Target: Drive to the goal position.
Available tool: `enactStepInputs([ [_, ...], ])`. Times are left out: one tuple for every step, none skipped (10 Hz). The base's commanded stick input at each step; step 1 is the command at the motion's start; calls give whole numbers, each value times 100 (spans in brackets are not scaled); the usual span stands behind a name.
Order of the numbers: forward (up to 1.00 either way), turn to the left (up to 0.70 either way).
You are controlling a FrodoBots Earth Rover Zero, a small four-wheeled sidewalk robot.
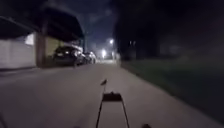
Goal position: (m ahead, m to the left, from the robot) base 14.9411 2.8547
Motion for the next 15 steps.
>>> enactStepInputs([
  [50,0],
  [50,0],
  [50,0],
  [50,0],
  [50,0],
  [50,0],
  [50,0],
  [50,0],
  [50,0],
  [50,0],
  [50,0],
  [50,0],
  [50,0],
  [50,0],
  [50,0],
])
